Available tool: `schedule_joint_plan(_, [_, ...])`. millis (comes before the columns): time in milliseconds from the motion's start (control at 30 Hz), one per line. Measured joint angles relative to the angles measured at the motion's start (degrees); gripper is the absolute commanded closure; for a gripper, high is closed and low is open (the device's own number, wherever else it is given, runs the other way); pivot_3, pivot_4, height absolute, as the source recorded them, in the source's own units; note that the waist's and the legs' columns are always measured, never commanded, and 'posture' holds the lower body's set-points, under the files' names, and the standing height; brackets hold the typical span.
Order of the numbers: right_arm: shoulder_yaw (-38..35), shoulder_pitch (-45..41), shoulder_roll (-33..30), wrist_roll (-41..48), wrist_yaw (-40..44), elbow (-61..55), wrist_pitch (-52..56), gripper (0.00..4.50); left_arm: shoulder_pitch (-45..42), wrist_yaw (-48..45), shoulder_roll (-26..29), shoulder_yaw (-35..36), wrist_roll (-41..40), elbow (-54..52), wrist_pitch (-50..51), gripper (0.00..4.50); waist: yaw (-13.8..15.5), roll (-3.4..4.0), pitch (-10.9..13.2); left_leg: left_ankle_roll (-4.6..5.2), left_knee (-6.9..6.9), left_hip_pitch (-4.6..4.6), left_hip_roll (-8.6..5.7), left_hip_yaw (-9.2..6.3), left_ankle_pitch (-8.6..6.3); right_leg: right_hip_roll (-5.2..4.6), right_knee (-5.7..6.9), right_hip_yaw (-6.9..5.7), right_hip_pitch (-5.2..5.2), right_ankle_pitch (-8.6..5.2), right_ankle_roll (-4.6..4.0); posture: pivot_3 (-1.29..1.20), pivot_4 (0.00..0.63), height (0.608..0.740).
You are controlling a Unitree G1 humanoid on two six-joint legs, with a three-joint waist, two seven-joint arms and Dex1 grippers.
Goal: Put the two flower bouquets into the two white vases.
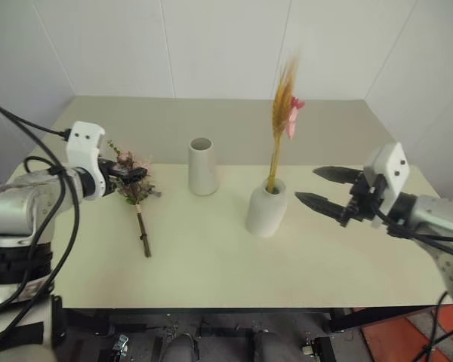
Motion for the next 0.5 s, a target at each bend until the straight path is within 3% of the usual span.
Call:
schedule_joint_plan(133, [-3.26, 2.71, -4.23, 0.02, 3.64, -1.85, 0.72, 0.74, -1.27, 6.82, -5.99, 1.06, 2.15, 1.4, 10.54, 0.0, -0.58, -0.03, 0.01, 0.0, 0.0, 0.0, 0.0, -0.02, 0.0, 0.01, 0.02, 0.02, -0.02, 0.0, 0.0, 0.0, 0.15, 0.74])
schedule_joint_plan(267, [-4.77, 3.03, -4.79, 0.14, 4.34, -3.55, 0.97, 0.74, -0.89, 9.44, -8.19, 1.75, 3.42, 1.44, 16.68, 0.0, -0.86, -0.04, 0.02, -0.01, 0.0, 0.03, -0.01, -0.03, 0.0, 0.0, 0.03, 0.03, -0.01, 0.01, -0.01, 0.0, 0.15, 0.74])
schedule_joint_plan(433, [-5.04, 2.93, -4.08, 0.09, 2.26, -4.03, 2.27, 0.74, 0.22, 10.88, -8.72, 1.39, 5.4, 1.6, 17.18, 0.0, -0.57, -0.04, 0.02, -0.01, 0.0, 0.01, -0.04, -0.02, 0.0, -0.04, 0.01, 0.03, 0.0, 0.02, -0.02, 0.0, 0.15, 0.74])
schedule_joint_plan(500, [-5.04, 2.91, -3.36, 0.11, 1.74, -4.08, 2.36, 0.7, 0.48, 10.94, -10.36, 1.38, 6.06, 3.42, 16.15, 0.39, -0.4, -0.04, 0.02, -0.01, 0.0, 0.0, -0.06, -0.02, 0.0, -0.04, 0.01, 0.03, -0.01, 0.02, -0.02, 0.0, 0.15, 0.74])
